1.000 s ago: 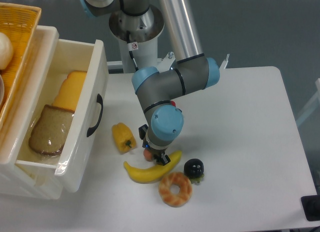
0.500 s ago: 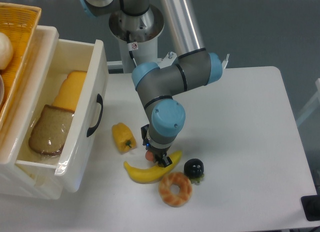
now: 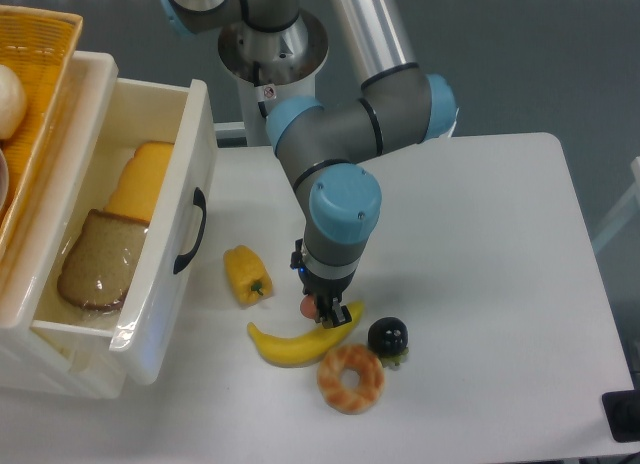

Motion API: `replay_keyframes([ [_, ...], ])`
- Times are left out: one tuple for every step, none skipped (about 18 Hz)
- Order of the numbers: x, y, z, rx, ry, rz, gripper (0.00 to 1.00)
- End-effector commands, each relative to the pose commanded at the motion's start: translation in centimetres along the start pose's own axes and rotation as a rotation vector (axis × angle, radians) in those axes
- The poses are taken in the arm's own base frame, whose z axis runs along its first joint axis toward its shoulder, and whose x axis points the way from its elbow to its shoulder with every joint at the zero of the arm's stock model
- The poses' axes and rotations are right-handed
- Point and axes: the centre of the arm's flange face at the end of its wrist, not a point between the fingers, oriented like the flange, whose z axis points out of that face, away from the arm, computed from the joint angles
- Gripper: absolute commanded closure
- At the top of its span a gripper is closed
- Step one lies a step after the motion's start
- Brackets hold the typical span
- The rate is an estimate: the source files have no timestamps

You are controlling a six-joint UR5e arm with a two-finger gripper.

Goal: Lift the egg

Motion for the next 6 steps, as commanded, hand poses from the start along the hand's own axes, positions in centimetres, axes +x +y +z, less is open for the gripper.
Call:
replay_keyframes([
  [0.02, 0.05, -0.46, 0.0, -0.008, -0.002, 0.82],
  [0.12, 0.03, -0.57, 0.0, -0.008, -0.002, 0.82],
  [0.12, 0.0, -0.84, 0.0, -0.012, -0.002, 0.82],
  [0.1, 0.19, -0.95, 0.0, -0.014, -0.003, 0.82],
  [0.06, 0.29, -0.87, 0.0, -0.013, -0.005, 0.82],
  [0.06, 0.68, -0.92, -0.001, -0.012, -0.011, 0.82],
])
